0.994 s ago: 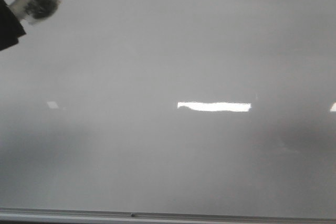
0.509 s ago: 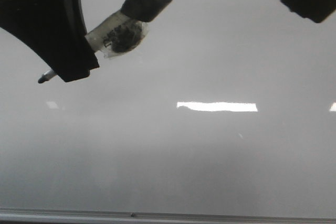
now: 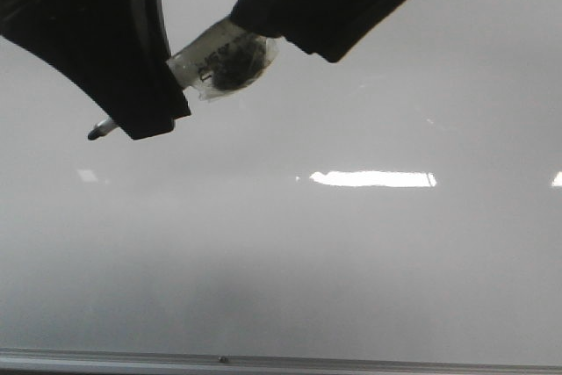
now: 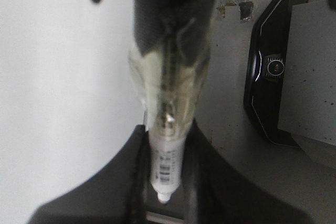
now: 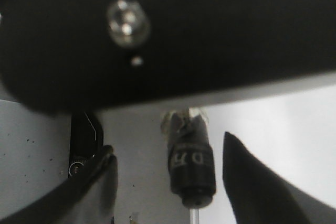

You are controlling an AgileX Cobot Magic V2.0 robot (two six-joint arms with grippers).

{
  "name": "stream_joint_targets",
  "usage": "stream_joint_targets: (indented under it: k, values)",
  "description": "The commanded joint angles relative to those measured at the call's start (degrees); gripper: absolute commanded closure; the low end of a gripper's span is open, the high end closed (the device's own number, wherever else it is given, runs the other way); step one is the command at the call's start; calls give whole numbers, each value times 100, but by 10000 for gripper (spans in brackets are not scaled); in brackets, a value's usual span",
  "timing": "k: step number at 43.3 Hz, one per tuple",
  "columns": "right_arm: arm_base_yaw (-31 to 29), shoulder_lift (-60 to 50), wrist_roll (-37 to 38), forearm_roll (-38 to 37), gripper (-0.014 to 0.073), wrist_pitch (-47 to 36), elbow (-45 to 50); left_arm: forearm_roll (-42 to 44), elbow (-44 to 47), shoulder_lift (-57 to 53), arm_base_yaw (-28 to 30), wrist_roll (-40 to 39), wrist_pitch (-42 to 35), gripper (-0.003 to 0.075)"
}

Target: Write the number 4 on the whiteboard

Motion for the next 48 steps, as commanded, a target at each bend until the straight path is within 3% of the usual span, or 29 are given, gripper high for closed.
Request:
stream_joint_targets:
  k: [1,28,36,44,48]
  values:
    - [25,-128,-54,227,139,-401,-197,-42,-197,-164,-41,7,-250,740]
    - [25,-66,-54,336,146,-411,-197,-91,-197,-164,-41,7,-361,740]
    - [25,0,-48,356,300,-421,-197,-91,-197,-164,-41,7,-336,740]
    - [25,-6,-48,373,372,-420,-197,-91,-197,-164,-41,7,-284,740]
    - [25,-6,-48,373,472,-410,-197,-91,-197,-164,-41,-3,-294,739]
